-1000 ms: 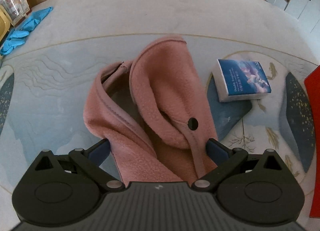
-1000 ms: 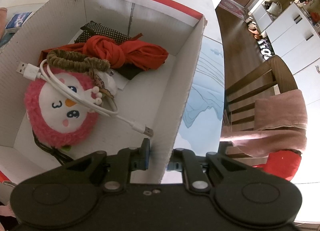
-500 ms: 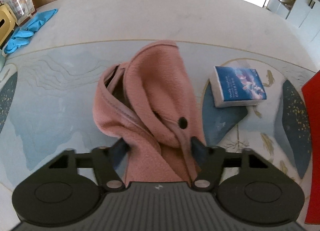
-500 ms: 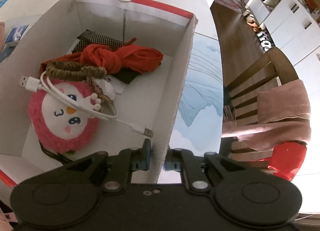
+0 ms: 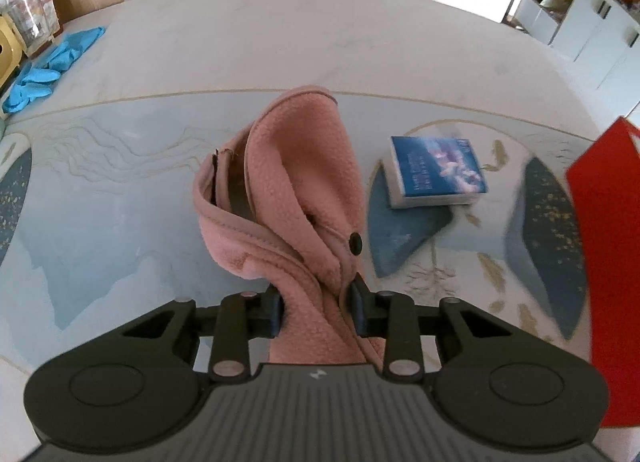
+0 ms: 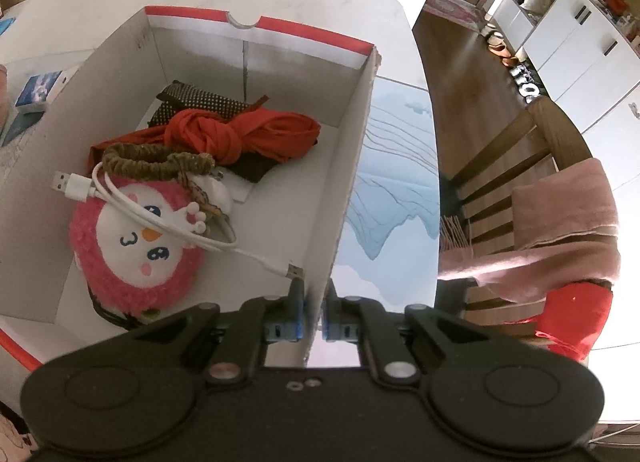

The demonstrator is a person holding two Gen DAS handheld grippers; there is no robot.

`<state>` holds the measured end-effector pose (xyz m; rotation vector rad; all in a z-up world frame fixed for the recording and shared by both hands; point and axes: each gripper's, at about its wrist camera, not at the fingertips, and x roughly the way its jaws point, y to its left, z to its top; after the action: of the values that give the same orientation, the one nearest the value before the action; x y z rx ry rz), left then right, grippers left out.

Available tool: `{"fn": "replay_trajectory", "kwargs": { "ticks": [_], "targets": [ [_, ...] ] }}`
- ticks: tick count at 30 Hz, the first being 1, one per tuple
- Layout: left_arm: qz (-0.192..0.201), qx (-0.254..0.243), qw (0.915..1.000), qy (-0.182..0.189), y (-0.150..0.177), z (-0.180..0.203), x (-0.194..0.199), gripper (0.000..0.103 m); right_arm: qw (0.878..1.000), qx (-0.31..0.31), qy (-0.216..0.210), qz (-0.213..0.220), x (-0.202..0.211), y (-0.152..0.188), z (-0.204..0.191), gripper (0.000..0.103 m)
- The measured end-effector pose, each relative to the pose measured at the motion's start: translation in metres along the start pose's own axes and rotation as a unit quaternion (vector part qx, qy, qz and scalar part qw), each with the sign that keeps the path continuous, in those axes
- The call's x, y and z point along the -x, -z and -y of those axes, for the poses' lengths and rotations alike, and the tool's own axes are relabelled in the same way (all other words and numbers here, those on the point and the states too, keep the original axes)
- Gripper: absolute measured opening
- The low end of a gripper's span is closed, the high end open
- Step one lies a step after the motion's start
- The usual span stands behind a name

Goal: Organize objects
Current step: 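Lift the pink hoodie with the left gripper toward the box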

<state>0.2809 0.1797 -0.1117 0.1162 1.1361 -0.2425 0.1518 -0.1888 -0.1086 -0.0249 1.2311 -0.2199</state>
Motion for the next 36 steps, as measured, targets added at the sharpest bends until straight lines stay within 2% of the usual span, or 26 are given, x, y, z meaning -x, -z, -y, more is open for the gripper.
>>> {"fn": "replay_trajectory", "kwargs": {
  "ticks": [7, 14, 24, 30, 36],
  "targets": [
    [0.017, -0.006, 0.9992, 0.037, -0.003, 0.019, 0.043, 0.03, 1.0, -0.011, 0.003, -0.003, 0.0, -0.001, 0.0, 0.006],
    [0.031, -0.046, 0.9939, 0.095, -0.01, 0.065, 0.081, 0.03, 1.0, -0.015, 0.001, -0.004, 0.001, -0.001, 0.001, 0.005],
    [0.041, -0.125, 0.9749, 0.18, -0.022, 0.14, 0.116, 0.03, 1.0, -0.011, 0.002, -0.002, 0.001, -0.001, -0.001, 0.005],
    [0.037, -0.174, 0.9628, 0.203, -0.025, 0.185, 0.121, 0.03, 1.0, -0.008, 0.002, -0.001, 0.001, -0.001, -0.001, 0.005],
    [0.038, -0.235, 0.9445, 0.226, -0.024, 0.245, 0.12, 0.03, 1.0, -0.009, 0.002, 0.0, 0.001, -0.001, -0.001, 0.005]
  ]
}}
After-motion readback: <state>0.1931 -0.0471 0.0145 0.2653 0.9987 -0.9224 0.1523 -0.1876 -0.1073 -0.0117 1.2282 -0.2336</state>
